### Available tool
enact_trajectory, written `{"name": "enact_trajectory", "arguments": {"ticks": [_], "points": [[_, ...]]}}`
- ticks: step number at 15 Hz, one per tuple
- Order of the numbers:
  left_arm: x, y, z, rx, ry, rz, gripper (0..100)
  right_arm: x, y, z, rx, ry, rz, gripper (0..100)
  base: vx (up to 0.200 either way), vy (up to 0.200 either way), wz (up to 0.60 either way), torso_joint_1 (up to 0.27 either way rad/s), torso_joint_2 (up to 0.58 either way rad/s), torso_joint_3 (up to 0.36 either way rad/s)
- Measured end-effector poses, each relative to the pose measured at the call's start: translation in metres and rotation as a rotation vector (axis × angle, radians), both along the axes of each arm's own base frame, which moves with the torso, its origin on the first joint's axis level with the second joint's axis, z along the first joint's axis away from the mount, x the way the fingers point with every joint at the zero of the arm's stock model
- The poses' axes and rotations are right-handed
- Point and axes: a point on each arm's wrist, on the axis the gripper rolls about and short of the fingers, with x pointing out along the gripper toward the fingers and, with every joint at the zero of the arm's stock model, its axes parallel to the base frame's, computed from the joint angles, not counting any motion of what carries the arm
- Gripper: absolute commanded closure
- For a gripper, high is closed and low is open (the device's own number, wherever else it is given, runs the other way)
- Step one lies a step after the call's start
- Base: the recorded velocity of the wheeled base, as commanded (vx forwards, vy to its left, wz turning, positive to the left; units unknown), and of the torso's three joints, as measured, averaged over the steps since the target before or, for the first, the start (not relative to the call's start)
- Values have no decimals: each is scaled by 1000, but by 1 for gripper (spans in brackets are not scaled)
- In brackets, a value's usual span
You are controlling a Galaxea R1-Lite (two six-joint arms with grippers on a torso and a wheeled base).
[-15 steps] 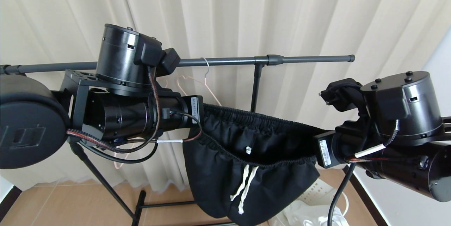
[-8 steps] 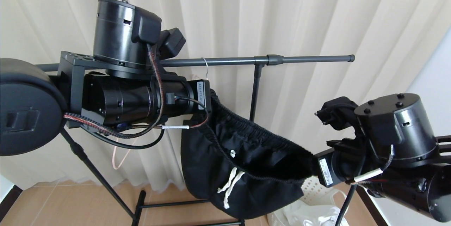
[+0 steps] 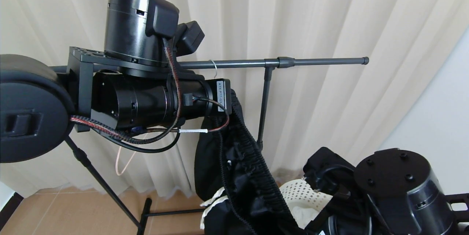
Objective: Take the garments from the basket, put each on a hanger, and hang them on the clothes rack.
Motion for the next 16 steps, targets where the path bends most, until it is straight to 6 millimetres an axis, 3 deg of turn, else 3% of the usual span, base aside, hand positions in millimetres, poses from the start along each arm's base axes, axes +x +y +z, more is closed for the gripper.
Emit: {"name": "enact_trajectory", "arguments": {"ticks": [6, 9, 16], "points": [[-2, 4, 2, 19, -20, 5, 100, -6, 0, 0, 2, 25, 153, 0, 0, 0, 0, 0, 0, 0], [-4, 5, 4, 27, -32, 11, 100, -3, 4, 11, 91, -25, 179, 0, 0, 0, 0, 0, 0, 0], [-9, 6, 3, 41, -37, -3, 100, 33, 29, 10, 123, -54, 120, 0, 0, 0, 0, 0, 0, 0]]}}
